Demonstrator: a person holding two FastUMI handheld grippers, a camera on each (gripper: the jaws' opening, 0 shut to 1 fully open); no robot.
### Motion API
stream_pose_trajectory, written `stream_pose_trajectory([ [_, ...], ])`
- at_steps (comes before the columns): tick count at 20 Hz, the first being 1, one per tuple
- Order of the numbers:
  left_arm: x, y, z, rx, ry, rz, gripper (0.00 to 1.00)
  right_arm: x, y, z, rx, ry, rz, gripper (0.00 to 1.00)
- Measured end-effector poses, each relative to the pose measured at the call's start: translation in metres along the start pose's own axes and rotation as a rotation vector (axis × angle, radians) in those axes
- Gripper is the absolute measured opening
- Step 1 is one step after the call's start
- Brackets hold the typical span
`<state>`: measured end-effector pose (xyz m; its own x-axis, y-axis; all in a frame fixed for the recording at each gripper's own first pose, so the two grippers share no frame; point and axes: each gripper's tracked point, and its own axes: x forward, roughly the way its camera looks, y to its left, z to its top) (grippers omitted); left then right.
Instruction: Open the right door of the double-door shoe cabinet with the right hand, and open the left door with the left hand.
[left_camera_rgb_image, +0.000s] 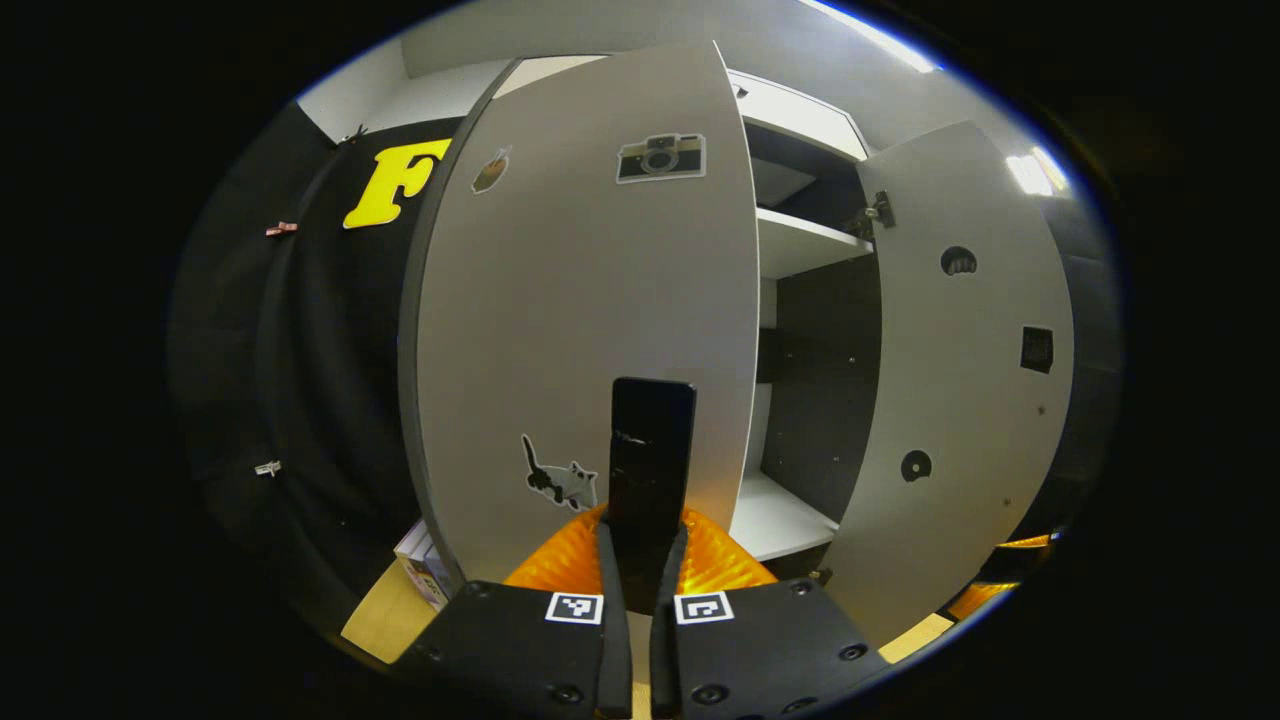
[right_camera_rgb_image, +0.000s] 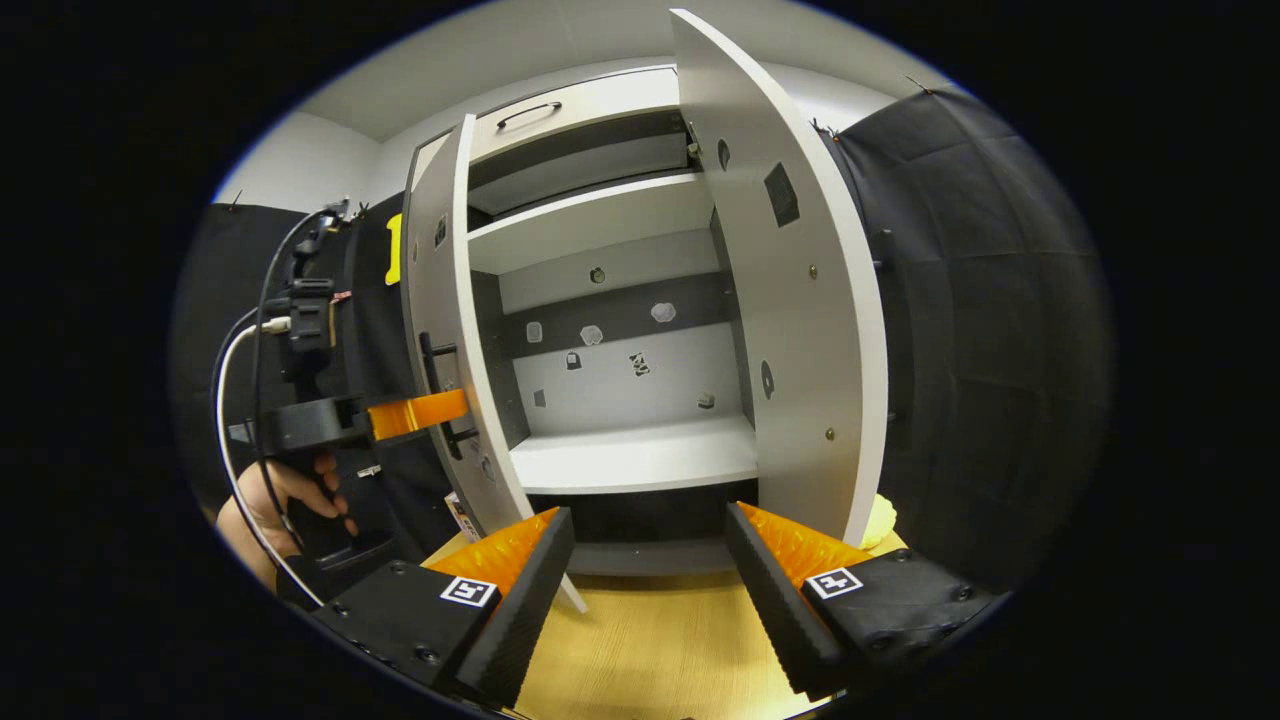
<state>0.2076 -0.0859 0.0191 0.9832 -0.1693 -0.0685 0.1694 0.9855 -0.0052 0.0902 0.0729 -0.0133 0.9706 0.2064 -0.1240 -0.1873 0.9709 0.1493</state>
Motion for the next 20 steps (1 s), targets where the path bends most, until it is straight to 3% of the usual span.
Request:
stream_pose_trajectory([
  [13, -0.025, 0.037, 0.001, 0.001, -0.005, 0.014, 0.11, 0.001, -0.005, -0.002, -0.023, -0.017, -0.105, 0.97],
  [17, -0.054, 0.082, 0.001, 0.081, -0.018, 0.068, 0.09, -0.006, -0.002, -0.011, -0.030, 0.008, -0.112, 0.96],
  [20, -0.062, 0.116, 0.002, 0.080, -0.032, 0.138, 0.10, -0.007, 0.001, -0.016, -0.027, 0.024, -0.112, 0.96],
])
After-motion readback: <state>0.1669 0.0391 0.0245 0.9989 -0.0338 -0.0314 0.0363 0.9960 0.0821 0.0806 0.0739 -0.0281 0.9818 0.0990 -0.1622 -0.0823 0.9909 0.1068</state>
